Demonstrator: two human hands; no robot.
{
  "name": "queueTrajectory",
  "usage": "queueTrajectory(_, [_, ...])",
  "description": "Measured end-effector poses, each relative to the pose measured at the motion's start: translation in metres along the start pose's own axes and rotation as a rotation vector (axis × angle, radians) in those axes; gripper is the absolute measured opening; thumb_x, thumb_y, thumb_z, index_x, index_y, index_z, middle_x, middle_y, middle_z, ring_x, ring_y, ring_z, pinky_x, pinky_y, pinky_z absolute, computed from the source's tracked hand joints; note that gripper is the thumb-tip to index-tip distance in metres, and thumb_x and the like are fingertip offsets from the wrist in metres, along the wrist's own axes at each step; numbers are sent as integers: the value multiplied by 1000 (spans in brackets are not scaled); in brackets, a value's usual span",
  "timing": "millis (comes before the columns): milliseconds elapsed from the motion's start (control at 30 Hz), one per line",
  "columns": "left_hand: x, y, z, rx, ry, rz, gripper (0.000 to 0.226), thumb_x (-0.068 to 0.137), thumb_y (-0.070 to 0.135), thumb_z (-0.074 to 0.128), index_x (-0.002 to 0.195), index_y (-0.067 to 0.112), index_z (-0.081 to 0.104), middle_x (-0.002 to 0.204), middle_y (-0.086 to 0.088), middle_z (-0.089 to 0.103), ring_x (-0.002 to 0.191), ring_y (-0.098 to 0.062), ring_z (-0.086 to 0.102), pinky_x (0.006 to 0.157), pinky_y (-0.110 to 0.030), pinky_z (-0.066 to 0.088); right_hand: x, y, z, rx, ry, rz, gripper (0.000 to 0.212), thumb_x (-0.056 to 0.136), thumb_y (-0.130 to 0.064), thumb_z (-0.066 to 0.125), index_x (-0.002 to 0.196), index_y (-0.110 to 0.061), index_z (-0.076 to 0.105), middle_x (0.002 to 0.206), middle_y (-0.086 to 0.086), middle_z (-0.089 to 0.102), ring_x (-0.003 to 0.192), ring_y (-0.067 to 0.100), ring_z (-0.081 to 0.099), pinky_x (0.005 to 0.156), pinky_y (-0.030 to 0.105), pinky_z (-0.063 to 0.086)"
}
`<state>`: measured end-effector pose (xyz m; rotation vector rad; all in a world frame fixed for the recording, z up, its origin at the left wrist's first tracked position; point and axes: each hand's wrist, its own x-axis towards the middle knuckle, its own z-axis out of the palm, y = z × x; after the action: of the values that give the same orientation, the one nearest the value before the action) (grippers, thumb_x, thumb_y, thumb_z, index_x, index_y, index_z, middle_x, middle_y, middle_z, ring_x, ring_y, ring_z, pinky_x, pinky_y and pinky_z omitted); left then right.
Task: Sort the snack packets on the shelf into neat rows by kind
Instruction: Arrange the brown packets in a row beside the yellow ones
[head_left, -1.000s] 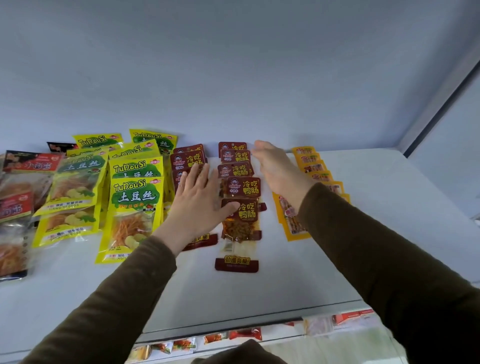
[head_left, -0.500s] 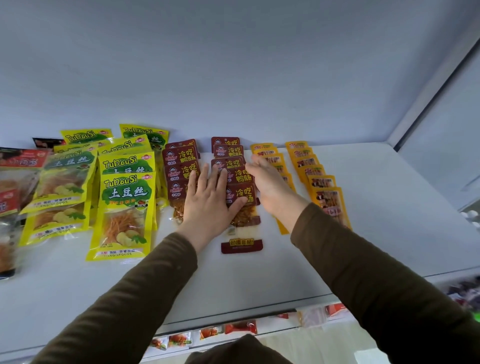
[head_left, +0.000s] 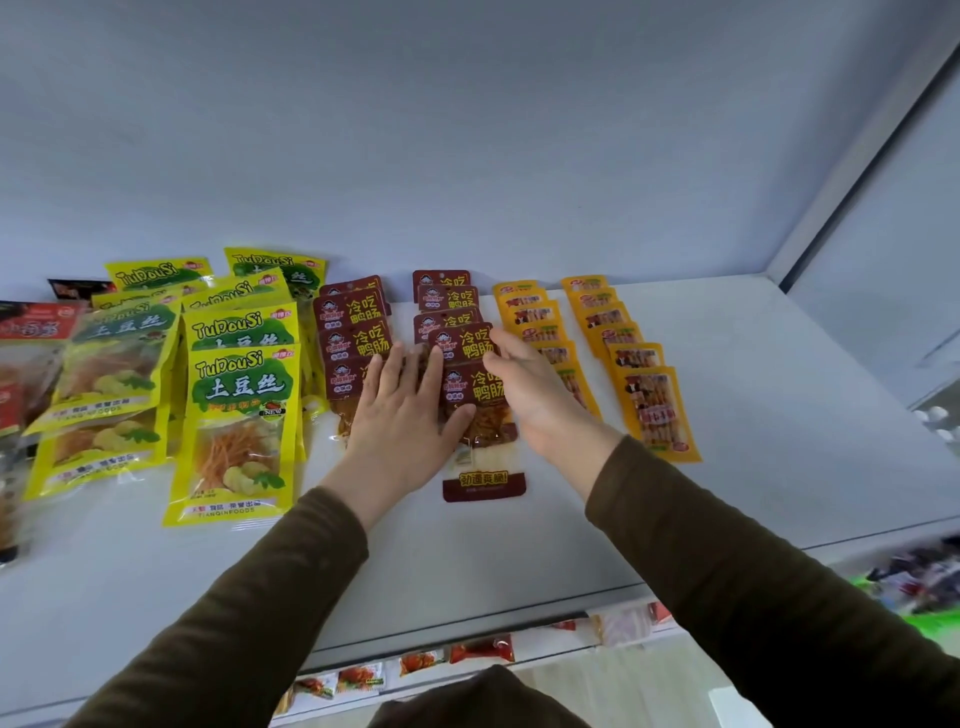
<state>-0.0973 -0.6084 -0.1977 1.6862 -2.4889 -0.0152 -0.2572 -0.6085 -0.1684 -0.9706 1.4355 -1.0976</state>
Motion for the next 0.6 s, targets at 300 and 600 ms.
queueTrajectory(300, [8, -1, -7, -72, -15, 19, 91, 96, 70, 35, 165, 16, 9, 169, -7, 22, 158, -27, 5, 128, -44, -4, 2, -6, -3, -46, -20, 16, 56, 106, -16, 47, 158, -20, 28, 153, -1, 44, 78, -16, 50, 60, 7, 43])
queueTrajectory(600, [64, 20, -55, -1285, -2, -395, 50, 110, 33, 34, 158, 19, 32, 150, -6, 49, 126, -21, 57, 94, -33, 58, 20, -29, 3, -11, 47, 0, 49, 107, -37, 44, 154, -25, 36, 143, -2, 51, 123, 18, 56, 90, 38, 52])
